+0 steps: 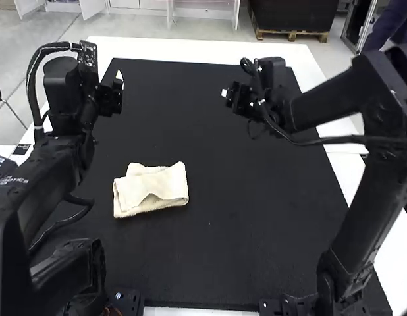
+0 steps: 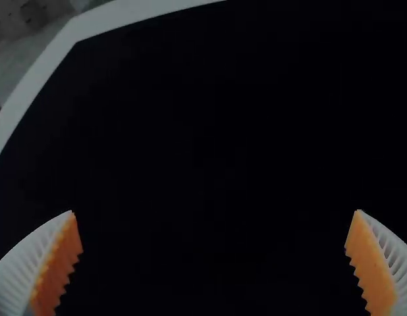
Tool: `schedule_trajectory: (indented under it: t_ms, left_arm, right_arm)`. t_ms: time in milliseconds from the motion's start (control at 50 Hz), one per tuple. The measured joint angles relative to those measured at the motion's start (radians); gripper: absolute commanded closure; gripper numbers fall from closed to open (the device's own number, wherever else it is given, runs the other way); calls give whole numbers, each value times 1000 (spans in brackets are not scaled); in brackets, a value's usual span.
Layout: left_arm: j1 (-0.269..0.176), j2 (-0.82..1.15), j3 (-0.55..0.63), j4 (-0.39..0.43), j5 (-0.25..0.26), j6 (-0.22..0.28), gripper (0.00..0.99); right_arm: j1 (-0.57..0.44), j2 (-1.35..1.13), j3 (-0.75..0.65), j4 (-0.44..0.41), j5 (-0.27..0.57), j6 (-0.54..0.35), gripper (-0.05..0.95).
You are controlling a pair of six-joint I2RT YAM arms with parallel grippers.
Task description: Fold the towel.
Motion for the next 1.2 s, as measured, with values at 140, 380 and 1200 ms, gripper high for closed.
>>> schedule_trajectory:
  t_ms: [140, 380, 1200]
  left_arm:
    - [0, -48, -41, 106, 14, 14, 38]
    - [-44, -170, -103, 123, 17, 13, 38]
    - [-127, -788, -393, -105, 14, 69, 38]
  right_arm:
    - [-54, -129, -95, 16, 37, -27, -11]
    - [-180, -367, -237, 57, 91, -51, -11]
    - [-262, -1349, -811, 122, 126, -256, -3]
